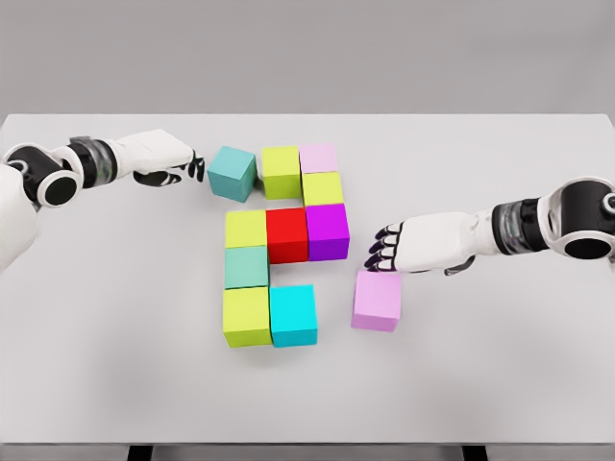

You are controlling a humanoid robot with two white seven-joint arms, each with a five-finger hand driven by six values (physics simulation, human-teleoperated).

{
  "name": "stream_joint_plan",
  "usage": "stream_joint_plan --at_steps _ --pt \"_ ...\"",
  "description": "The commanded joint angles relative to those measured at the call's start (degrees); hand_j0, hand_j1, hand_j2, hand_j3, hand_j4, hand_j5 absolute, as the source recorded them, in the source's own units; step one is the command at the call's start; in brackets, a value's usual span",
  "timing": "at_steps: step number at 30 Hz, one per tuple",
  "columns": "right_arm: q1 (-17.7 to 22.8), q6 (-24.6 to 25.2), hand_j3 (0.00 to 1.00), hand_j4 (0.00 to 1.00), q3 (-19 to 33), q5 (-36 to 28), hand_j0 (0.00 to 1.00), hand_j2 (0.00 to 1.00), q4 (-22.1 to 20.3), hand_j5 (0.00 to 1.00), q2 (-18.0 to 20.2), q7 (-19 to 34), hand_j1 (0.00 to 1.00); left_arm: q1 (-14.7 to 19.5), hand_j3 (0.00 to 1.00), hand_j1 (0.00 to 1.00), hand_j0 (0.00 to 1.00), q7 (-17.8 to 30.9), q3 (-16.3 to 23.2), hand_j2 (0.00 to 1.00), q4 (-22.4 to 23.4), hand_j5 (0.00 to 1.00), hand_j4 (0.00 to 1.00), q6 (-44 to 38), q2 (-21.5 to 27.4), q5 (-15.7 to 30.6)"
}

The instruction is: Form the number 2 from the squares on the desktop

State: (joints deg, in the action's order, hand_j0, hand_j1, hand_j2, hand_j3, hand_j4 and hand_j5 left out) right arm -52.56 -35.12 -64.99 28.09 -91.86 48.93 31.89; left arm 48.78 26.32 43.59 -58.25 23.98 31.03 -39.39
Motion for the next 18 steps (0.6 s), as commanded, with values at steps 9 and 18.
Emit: stream_joint_plan --at_steps 9,18 --pt "0.0 0.1 1.0 1.0 -0.5 -0.2 1.0 1.0 -0.7 1.0 -0.1 -0.1 1.0 -0.1 0.54 0.54 0.54 0.0 -0.1 0.54 -0.5 0.54 0.54 0.4 0.4 0.6" --pt "-0.3 0.1 1.0 1.0 -0.4 -0.3 1.0 1.0 2.8 1.0 -0.2 0.0 1.0 -0.1 0.54 0.54 0.54 -0.1 -0.7 0.54 -0.5 0.54 0.54 0.0 -0.2 0.5"
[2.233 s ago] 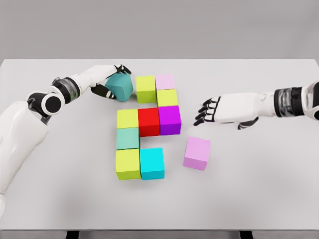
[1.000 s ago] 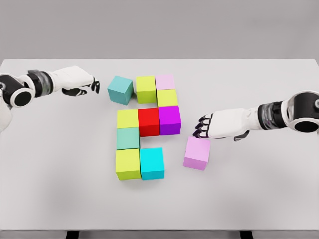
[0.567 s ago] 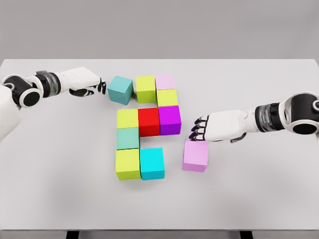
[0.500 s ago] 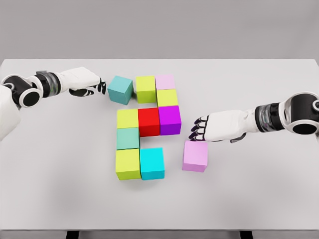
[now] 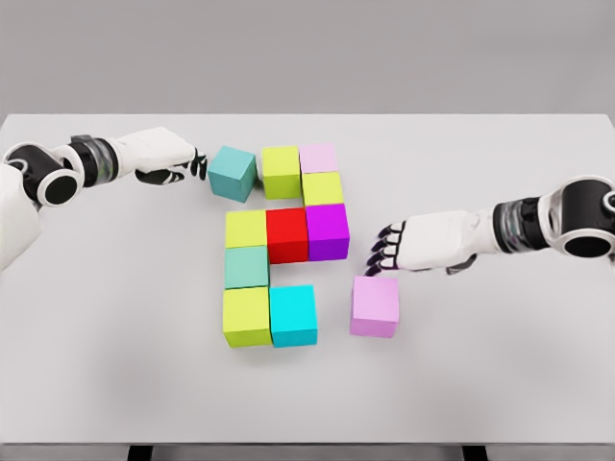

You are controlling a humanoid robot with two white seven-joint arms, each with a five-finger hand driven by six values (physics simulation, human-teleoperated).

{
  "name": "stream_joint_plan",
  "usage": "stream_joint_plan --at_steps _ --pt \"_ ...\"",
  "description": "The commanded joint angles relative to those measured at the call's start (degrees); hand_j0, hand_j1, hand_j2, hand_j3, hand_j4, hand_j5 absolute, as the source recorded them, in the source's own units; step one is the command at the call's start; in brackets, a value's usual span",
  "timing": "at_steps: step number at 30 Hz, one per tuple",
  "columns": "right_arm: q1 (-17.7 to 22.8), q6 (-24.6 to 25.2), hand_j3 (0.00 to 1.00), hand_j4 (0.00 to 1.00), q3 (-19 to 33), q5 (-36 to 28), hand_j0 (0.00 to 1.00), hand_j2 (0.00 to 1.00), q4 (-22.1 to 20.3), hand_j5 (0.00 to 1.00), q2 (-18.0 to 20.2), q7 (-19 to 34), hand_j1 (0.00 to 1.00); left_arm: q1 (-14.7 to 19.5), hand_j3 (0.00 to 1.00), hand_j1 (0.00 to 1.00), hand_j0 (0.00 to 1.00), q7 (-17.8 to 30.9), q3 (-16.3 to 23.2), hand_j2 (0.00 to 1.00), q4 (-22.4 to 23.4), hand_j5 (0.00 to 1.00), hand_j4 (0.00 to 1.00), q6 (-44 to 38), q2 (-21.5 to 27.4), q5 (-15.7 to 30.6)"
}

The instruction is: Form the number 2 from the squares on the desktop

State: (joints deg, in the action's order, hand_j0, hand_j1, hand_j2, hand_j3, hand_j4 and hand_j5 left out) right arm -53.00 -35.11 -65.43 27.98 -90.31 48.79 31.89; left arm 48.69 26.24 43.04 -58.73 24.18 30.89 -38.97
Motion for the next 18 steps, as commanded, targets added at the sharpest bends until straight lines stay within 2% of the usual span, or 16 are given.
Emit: stream_joint_plan --at_steps 1,4,5,8,10,11,13,16,18 --pt "0.0 0.1 1.0 1.0 0.1 -0.2 1.0 1.0 2.1 1.0 -0.2 0.0 1.0 0.0 0.54 0.54 0.54 0.0 -0.2 0.54 0.0 0.54 0.54 -0.1 0.0 0.2" --pt "-0.4 0.1 0.98 0.98 0.3 -0.2 0.98 0.98 2.4 0.98 0.3 -0.1 0.98 0.0 0.54 0.54 0.54 -0.1 -0.2 0.54 -0.2 0.54 0.54 0.1 0.0 0.3" --pt "-1.0 0.1 0.89 0.89 0.4 -0.2 0.89 0.89 2.4 0.89 0.4 -0.1 0.89 -0.1 0.54 0.54 0.54 -0.1 -0.2 0.54 -0.2 0.54 0.54 0.2 0.0 0.3" --pt "-0.7 0.1 0.71 0.71 2.5 -0.2 0.71 0.71 2.5 0.71 0.5 0.1 0.71 -0.1 0.54 0.54 0.54 -0.1 -0.3 0.54 -0.2 0.54 0.54 0.3 0.1 0.3" --pt "-0.4 0.1 0.57 0.57 2.7 -0.3 0.57 0.57 3.4 0.57 0.4 2.5 0.57 -0.2 0.54 0.54 0.54 -0.1 -0.3 0.54 -0.7 0.54 0.54 0.4 0.2 0.4" --pt "-0.4 0.1 0.47 0.47 2.8 -0.3 0.47 0.47 3.7 0.47 0.4 3.1 0.47 -0.3 0.54 0.54 0.54 -0.1 -0.3 0.54 -1.2 0.54 0.54 0.4 0.3 0.4" --pt "-1.2 0.1 0.33 0.33 2.7 -0.6 0.33 0.33 3.8 0.33 1.5 3.1 0.33 -0.3 0.54 0.54 0.54 -0.1 -0.3 0.54 -2.2 0.54 0.54 0.4 0.6 0.5" --pt "-4.3 0.1 0.26 0.26 1.9 -1.1 0.26 0.26 3.7 0.26 5.4 3.1 0.26 -0.4 0.54 0.54 0.54 -0.2 -0.3 0.54 -2.3 0.54 0.54 0.5 0.7 0.6" --pt "-4.9 0.1 0.24 0.24 1.4 -1.6 0.24 0.24 3.7 0.24 7.3 3.1 0.24 -0.4 0.54 0.54 0.54 -0.2 -0.3 0.54 -2.3 0.54 0.54 1.2 0.8 0.8"
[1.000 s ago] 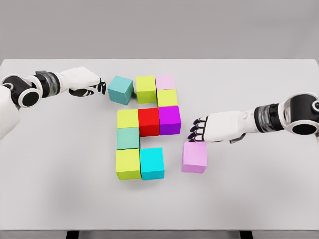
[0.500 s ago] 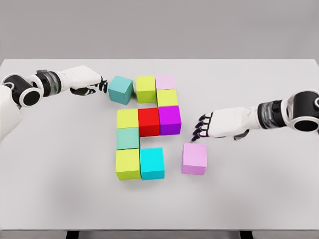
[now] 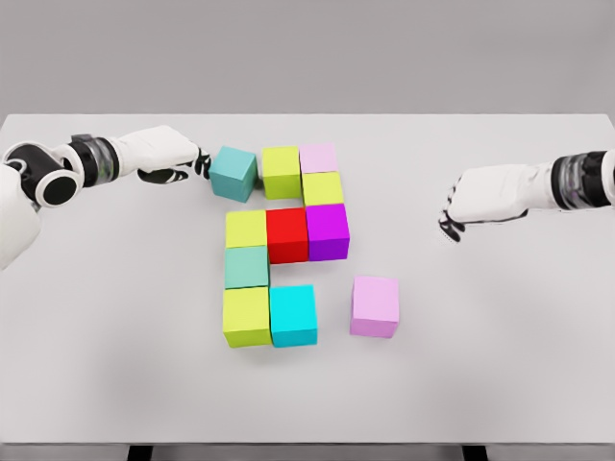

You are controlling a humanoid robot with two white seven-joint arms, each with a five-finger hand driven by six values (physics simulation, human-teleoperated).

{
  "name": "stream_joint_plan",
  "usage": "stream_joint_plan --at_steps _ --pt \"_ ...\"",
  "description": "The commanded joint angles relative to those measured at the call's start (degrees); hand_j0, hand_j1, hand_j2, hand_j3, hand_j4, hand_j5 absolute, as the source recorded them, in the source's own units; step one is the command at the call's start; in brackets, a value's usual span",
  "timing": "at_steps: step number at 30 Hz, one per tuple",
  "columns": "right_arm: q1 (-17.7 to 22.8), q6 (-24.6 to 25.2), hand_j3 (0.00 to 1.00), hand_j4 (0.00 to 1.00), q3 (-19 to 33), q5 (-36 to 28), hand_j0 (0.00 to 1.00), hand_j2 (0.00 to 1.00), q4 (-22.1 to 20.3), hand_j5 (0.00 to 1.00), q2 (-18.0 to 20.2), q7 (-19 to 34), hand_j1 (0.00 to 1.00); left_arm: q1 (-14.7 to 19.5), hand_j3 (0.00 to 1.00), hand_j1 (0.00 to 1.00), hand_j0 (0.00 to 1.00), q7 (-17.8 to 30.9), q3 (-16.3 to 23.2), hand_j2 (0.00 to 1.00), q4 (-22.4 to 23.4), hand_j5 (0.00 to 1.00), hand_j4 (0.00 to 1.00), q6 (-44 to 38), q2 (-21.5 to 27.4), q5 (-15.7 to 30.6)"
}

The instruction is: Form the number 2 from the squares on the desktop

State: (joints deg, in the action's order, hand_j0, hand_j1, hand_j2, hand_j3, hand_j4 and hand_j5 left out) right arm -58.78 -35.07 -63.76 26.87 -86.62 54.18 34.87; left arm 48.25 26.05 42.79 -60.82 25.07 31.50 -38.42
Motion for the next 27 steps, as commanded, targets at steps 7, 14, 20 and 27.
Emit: stream_joint_plan --at_steps 7,14,20,27 --pt "-9.1 0.1 0.24 0.24 -18.4 -1.6 0.24 0.24 -0.9 0.24 2.8 0.1 0.24 -0.1 0.53 0.53 0.53 0.1 0.0 0.53 -0.2 0.53 0.53 0.4 0.2 1.2" --pt "-12.0 0.1 0.13 0.13 -24.6 -1.6 0.13 0.13 -3.7 0.13 1.7 0.1 0.13 -0.2 0.53 0.53 0.53 -0.1 0.0 0.53 -0.2 0.53 0.53 0.9 0.1 2.2" --pt "-12.0 0.1 0.13 0.13 -25.9 -5.0 0.13 0.13 -4.8 0.13 1.3 0.1 0.13 -0.2 0.53 0.53 0.53 -0.1 0.1 0.53 -0.1 0.53 0.53 0.8 0.3 2.5" --pt "-11.1 0.1 0.12 0.12 -26.0 -8.5 0.12 0.12 -5.1 0.12 -1.4 0.1 0.12 -0.2 0.53 0.53 0.53 0.8 0.1 0.53 -0.2 0.53 0.53 0.7 2.8 5.0"
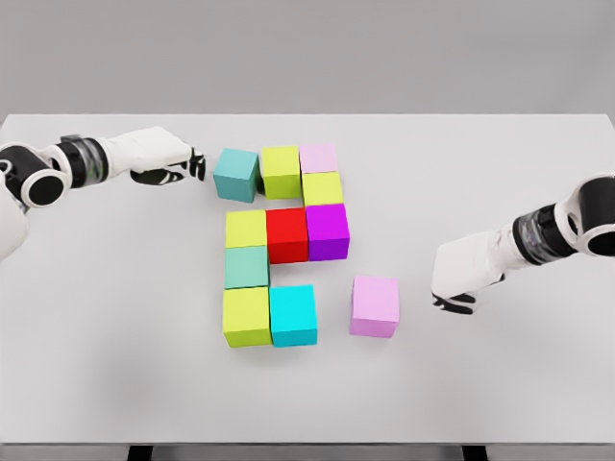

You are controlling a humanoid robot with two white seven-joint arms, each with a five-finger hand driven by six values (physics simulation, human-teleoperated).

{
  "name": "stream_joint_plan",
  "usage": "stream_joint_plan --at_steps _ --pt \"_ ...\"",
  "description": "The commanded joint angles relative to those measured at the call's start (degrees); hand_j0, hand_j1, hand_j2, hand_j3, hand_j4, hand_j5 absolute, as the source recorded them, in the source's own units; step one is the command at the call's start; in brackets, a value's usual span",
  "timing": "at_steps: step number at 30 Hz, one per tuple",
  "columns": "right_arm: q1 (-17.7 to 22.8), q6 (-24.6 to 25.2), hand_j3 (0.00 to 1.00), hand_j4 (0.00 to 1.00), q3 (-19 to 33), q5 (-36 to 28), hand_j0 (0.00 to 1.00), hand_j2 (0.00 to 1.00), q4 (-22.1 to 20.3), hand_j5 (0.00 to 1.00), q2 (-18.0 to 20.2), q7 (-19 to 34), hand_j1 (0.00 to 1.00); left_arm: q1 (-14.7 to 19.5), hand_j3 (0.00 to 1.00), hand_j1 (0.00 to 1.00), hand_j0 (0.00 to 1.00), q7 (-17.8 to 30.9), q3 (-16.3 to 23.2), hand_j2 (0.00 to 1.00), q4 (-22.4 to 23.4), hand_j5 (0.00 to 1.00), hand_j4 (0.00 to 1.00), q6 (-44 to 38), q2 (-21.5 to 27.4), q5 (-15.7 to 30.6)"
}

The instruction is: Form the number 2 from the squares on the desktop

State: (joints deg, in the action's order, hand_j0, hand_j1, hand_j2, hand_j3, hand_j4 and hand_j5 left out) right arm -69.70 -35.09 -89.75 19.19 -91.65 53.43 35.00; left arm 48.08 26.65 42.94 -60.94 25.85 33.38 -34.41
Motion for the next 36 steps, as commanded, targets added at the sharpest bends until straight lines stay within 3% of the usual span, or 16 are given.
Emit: stream_joint_plan --at_steps 1,4,10,36 --pt "0.0 0.1 0.12 0.12 -0.1 -0.8 0.12 0.12 -0.1 0.12 -1.3 0.0 0.12 0.0 0.53 0.53 0.53 0.8 -0.1 0.53 -0.1 0.53 0.53 0.0 1.0 1.4" --pt "0.1 0.1 0.12 0.12 -0.1 -0.8 0.12 0.12 -0.2 0.12 -2.5 0.0 0.12 -0.2 0.53 0.53 0.53 0.7 0.0 0.53 -2.4 0.53 0.53 0.5 1.1 1.5" --pt "0.7 0.1 0.12 0.12 -0.2 -0.9 0.12 0.12 -0.2 0.12 -5.0 0.0 0.12 -0.1 0.53 0.53 0.53 0.2 0.5 0.53 -2.5 0.53 0.53 0.7 0.7 2.2" --pt "1.0 0.1 0.13 0.13 -0.1 -0.9 0.13 0.13 -0.1 0.13 -7.3 0.0 0.13 -0.9 0.52 0.52 0.52 -1.4 0.5 0.52 -5.2 0.52 0.52 0.9 0.6 3.9"
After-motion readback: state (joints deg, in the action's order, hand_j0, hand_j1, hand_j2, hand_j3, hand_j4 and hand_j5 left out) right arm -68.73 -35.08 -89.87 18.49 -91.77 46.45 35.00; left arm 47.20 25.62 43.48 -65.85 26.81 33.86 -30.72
